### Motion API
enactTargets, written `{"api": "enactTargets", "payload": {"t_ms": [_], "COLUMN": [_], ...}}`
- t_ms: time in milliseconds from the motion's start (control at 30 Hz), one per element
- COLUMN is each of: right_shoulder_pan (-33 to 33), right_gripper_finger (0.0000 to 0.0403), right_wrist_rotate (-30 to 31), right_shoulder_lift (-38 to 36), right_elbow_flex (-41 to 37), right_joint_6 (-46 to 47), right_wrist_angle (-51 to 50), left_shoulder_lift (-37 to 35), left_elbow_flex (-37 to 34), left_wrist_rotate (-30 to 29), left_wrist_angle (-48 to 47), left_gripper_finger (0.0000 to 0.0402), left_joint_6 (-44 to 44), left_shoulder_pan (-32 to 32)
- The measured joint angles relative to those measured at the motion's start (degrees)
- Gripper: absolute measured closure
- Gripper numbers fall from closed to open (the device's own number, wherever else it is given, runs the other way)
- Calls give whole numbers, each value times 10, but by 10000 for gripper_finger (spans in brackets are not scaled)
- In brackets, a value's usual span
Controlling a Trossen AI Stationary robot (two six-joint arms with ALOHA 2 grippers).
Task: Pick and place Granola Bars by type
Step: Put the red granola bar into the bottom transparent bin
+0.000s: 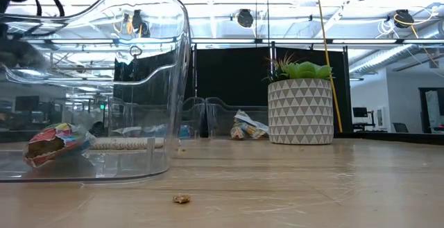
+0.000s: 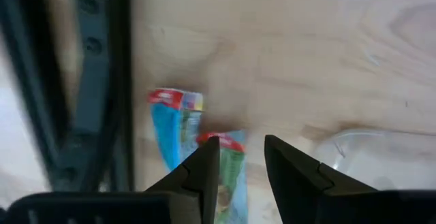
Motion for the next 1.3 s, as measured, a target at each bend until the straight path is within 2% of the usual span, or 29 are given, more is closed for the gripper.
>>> {"api": "enactTargets", "payload": {"t_ms": [133, 333, 600, 700, 867, 1067, 1300], "right_shoulder_pan": [0, 0, 0, 0, 0, 0, 0], "right_gripper_finger": [195, 195, 195, 195, 195, 195, 195], "right_wrist_rotate": [-3, -17, -20, -37, -52, -63, -63], "right_shoulder_lift": [0, 0, 0, 0, 0, 0, 0], "right_elbow_flex": [0, 0, 0, 0, 0, 0, 0], "right_joint_6": [14, 25, 17, 7, 6, 3, -16], "right_wrist_angle": [0, 0, -2, -2, -2, -5, -22], "left_shoulder_lift": [2, 1, 2, 2, 2, 2, 29], "left_elbow_flex": [-22, -23, -23, -23, -23, -23, -23], "left_wrist_rotate": [13, 14, -50, -60, -55, -42, 27], "left_wrist_angle": [18, -37, -27, -22, 0, -20, -29], "left_gripper_finger": [280, 280, 280, 280, 279, 279, 279], "left_joint_6": [-18, -3, -6, -36, -42, -91, -81], "left_shoulder_pan": [-2, -2, 18, 24, 26, 24, 21]}}
